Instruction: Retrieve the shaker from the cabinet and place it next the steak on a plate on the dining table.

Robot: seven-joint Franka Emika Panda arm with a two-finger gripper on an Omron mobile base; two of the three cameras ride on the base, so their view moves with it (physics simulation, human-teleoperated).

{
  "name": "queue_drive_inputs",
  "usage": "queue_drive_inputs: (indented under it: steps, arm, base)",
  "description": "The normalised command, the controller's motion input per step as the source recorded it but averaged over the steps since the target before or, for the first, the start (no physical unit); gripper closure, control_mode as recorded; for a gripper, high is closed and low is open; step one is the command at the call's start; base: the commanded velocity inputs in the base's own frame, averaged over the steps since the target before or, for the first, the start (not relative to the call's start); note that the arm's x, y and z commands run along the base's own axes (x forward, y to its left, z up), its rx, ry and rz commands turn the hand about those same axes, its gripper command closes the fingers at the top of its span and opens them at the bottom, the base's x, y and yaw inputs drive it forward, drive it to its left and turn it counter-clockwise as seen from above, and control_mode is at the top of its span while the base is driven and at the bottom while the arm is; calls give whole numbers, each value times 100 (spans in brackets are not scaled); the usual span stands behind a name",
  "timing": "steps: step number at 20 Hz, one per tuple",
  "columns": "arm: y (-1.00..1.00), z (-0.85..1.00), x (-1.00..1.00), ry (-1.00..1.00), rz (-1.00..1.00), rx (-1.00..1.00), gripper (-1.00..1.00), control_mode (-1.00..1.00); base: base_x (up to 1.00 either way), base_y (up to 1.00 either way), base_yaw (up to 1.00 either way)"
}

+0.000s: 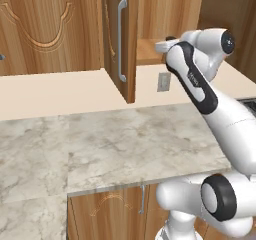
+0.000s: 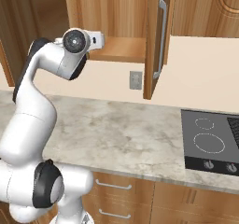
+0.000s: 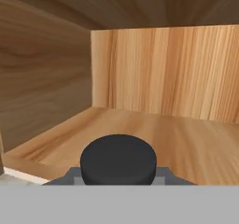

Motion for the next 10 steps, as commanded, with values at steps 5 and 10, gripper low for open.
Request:
queue_drive_inputs:
  steps: [5, 10]
  arm:
    - [-6, 0, -74, -3, 1, 0, 100, -100]
    - [0, 0, -68, -3, 0, 0, 100, -100]
  base:
    - [0, 0, 0]
    - [0, 0, 0]
